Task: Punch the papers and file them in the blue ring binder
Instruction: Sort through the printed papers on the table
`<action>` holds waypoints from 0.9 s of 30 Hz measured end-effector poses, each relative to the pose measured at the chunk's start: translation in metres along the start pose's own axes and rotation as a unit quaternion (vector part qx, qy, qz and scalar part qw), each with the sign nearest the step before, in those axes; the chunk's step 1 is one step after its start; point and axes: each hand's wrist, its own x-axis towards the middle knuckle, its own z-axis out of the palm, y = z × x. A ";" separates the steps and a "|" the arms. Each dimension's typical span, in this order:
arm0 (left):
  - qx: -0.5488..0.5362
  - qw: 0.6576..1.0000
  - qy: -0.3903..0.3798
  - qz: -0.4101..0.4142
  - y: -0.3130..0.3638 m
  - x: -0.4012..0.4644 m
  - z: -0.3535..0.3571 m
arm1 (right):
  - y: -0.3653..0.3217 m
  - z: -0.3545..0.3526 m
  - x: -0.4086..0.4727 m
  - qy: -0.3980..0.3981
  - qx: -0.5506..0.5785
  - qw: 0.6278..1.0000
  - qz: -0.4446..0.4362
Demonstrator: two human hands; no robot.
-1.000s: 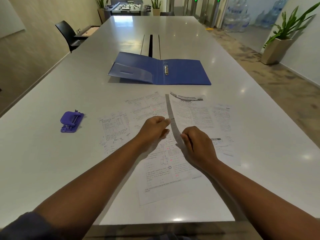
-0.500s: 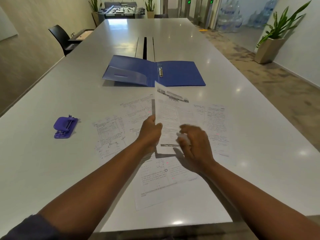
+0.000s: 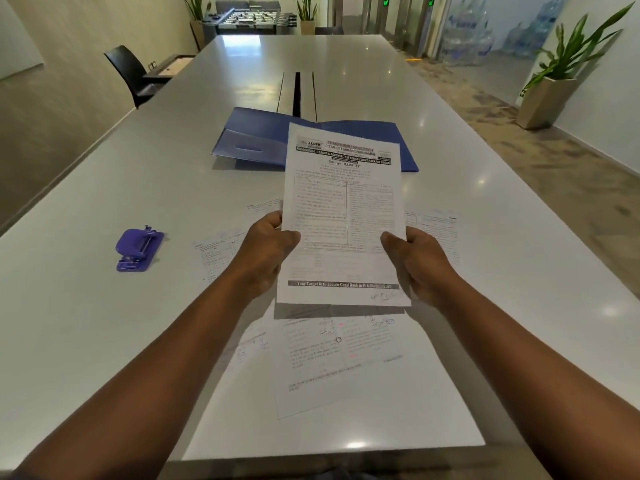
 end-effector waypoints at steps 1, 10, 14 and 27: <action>-0.002 1.000 -0.005 -0.006 0.000 -0.002 -0.003 | 0.001 0.001 0.000 -0.008 -0.013 1.000 -0.002; 0.343 0.934 0.096 -0.028 -0.005 -0.008 -0.040 | 0.003 0.001 -0.003 0.024 -0.191 0.981 -0.006; 0.509 0.857 0.028 -0.076 -0.003 -0.010 -0.049 | 0.014 0.005 -0.003 0.001 -0.207 0.978 0.012; 0.573 0.814 -0.024 -0.094 0.003 0.010 -0.052 | 0.029 0.000 0.006 -0.005 -0.204 0.978 0.037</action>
